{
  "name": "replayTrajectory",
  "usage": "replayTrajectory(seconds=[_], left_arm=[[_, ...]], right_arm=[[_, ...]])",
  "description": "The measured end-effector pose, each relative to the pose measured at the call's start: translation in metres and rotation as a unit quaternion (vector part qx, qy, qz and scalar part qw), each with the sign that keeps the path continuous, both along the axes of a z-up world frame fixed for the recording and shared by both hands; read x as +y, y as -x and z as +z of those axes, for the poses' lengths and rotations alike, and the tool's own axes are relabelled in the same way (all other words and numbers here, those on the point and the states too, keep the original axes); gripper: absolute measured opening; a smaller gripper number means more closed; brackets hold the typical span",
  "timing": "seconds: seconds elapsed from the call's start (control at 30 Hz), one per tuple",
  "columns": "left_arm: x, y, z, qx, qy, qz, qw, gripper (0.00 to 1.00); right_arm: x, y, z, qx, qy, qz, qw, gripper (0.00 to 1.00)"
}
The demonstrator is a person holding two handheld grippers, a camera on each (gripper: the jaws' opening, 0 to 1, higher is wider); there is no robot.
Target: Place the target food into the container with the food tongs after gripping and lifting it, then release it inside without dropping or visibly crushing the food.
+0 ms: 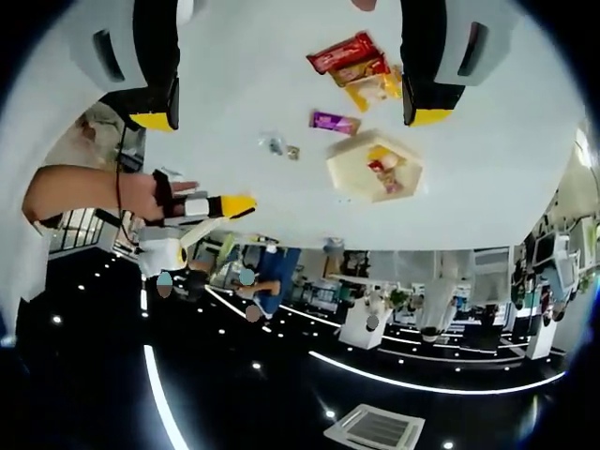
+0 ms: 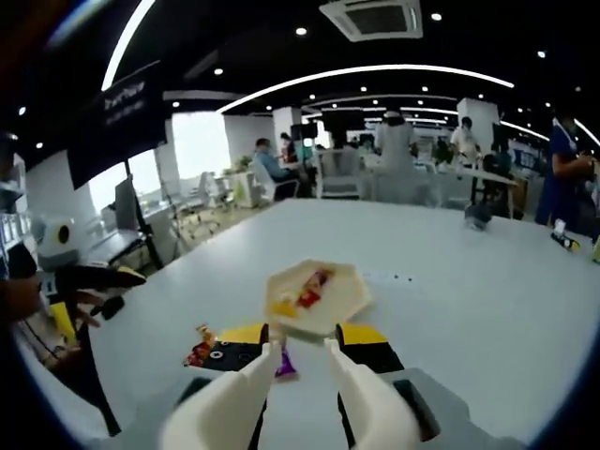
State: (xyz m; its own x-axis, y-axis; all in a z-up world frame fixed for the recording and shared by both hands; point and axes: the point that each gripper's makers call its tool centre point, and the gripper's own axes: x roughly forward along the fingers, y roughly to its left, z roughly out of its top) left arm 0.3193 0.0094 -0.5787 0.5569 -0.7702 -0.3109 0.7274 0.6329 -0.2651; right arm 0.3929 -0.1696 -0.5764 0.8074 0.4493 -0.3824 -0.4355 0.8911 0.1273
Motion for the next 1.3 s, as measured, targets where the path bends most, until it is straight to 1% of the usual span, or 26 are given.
replayTrajectory(seconds=[0.1, 0.2, 0.3, 0.4, 0.57, 0.67, 0.83, 0.9, 0.97, 1.2, 1.3], left_arm=[[0.000, -0.001, -0.001, -0.001, 0.000, -0.005, 1.0000, 0.99], [0.001, -0.004, -0.003, 0.000, -0.002, -0.009, 1.0000, 0.99], [0.000, -0.005, -0.002, 0.000, -0.001, -0.011, 0.9999, 0.99], [-0.004, -0.005, 0.000, -0.002, 0.004, -0.016, 0.9999, 0.99], [-0.005, -0.004, -0.002, 0.000, -0.001, -0.026, 0.9997, 0.98], [-0.004, -0.005, -0.001, 0.000, -0.001, -0.024, 0.9997, 0.98], [-0.005, -0.006, 0.002, -0.003, 0.001, -0.023, 0.9997, 0.98], [-0.005, -0.007, 0.003, -0.005, 0.000, -0.024, 0.9997, 0.97], [-0.005, -0.007, 0.005, -0.007, 0.000, -0.024, 0.9997, 0.98], [0.001, -0.007, 0.005, -0.009, -0.003, -0.019, 0.9998, 0.98], [0.004, -0.006, 0.004, -0.008, -0.005, -0.015, 0.9998, 0.98]], right_arm=[[0.000, 0.002, 0.000, 0.005, -0.004, -0.002, 1.0000, 0.27], [-0.002, 0.004, -0.001, 0.002, 0.008, -0.002, 1.0000, 0.27], [-0.005, 0.007, 0.000, 0.003, 0.003, -0.007, 1.0000, 0.27], [-0.012, 0.012, -0.007, 0.010, 0.003, -0.018, 0.9998, 0.27], [-0.021, 0.015, -0.013, 0.015, 0.003, -0.027, 0.9995, 0.26], [-0.024, 0.015, -0.013, 0.021, -0.012, -0.030, 0.9993, 0.26], [-0.023, 0.015, -0.013, 0.022, -0.005, -0.029, 0.9993, 0.26], [-0.024, 0.014, -0.012, 0.017, -0.002, -0.032, 0.9993, 0.26], [-0.025, 0.015, -0.012, 0.020, -0.002, -0.031, 0.9993, 0.26], [-0.034, 0.020, -0.013, 0.014, 0.001, -0.045, 0.9989, 0.27], [-0.040, 0.024, -0.015, 0.018, -0.004, -0.052, 0.9985, 0.27]])
